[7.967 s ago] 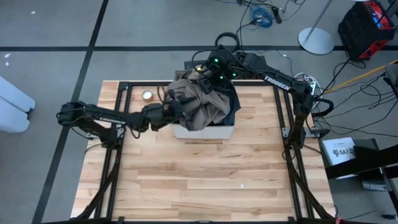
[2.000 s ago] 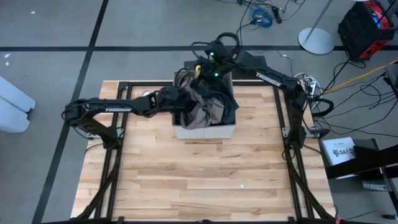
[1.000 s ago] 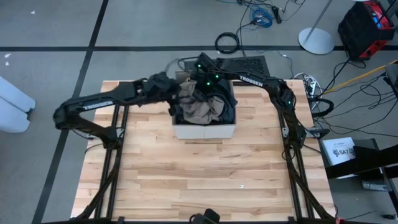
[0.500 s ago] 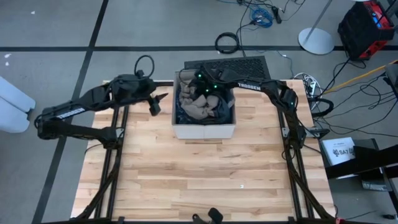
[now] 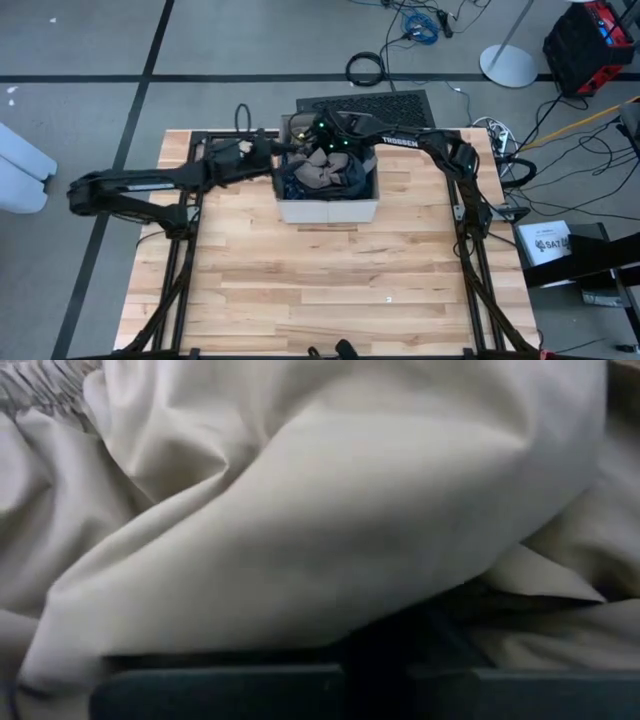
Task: Sort clothes
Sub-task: Put the brown jacket into the laundry bin
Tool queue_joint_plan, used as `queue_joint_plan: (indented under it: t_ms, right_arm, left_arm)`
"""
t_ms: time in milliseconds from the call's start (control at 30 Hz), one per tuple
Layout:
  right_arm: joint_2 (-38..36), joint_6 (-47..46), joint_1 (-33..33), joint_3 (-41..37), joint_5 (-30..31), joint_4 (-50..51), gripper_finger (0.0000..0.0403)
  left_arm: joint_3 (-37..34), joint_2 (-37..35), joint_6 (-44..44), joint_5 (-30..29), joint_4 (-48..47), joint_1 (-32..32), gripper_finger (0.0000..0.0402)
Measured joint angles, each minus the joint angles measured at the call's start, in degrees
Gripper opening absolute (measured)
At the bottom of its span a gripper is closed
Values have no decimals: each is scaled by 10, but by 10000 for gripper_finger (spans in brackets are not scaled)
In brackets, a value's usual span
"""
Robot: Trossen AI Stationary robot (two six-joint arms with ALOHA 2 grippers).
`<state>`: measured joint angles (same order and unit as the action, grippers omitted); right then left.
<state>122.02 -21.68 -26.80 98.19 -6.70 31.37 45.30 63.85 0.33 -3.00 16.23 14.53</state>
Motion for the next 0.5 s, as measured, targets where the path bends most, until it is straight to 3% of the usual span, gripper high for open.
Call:
queue_joint_plan:
  t_ms: [233,500]
  right_arm:
    - [-1,-2,17,0,-14,-11,16]
    - [-53,18,16,-5,-30,0,115]
  left_arm:
    - [15,127,-15,-50,60,-2,224]
    - [20,165,-13,-58,75,-19,224]
